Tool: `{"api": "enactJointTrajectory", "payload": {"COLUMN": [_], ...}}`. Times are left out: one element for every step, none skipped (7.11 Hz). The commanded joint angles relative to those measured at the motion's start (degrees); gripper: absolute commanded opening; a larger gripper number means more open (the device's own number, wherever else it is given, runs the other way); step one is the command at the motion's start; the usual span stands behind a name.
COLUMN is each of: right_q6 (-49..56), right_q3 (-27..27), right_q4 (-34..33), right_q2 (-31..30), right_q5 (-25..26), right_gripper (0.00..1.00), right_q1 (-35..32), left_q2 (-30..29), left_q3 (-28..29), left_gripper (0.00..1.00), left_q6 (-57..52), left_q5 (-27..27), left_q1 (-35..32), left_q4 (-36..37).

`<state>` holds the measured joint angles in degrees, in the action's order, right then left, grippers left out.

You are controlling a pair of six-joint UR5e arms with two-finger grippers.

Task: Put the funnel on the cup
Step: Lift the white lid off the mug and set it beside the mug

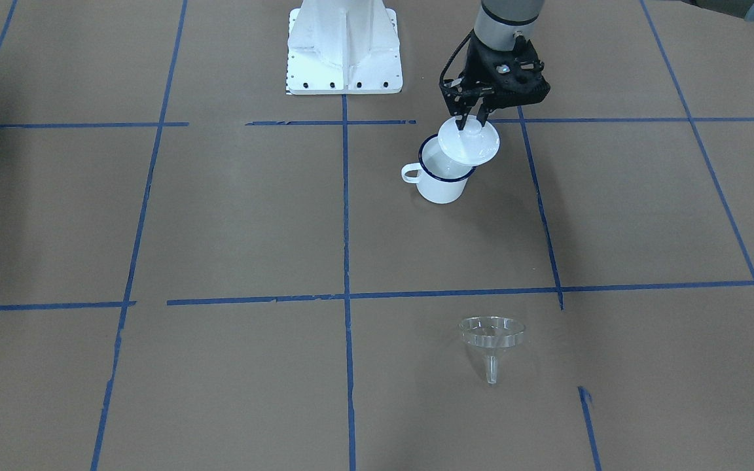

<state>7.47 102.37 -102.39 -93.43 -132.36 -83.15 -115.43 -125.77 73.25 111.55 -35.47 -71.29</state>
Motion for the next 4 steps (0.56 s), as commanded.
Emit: {"api": "enactJointTrajectory", "payload": {"right_q6": [0.00, 0.00, 0.00, 0.00], "right_q3": [0.03, 0.03, 0.03, -0.06], "right_q4": [0.00, 0.00, 0.00, 0.00], "right_q2": [0.00, 0.00, 0.00, 0.00], "right_q5": [0.00, 0.00, 0.00, 0.00], "right_gripper": [1.00, 1.00, 1.00, 1.00], "right_q1": [0.00, 0.00, 0.00, 0.00], "left_q2": [5.09, 9.13, 15.87, 18.72], "left_q3": [-3.24, -3.60, -2.82, 1.10], "left_gripper": [0.00, 0.00, 0.00, 0.00], "left_q6": [-6.69, -7.58, -7.24, -5.94], "left_q5": [-0.01, -0.10, -0.10, -0.01], "left_q1": [-2.41, -2.49, -2.41, -2.41], "left_q4": [1.25, -2.24, -12.63, -22.31]}}
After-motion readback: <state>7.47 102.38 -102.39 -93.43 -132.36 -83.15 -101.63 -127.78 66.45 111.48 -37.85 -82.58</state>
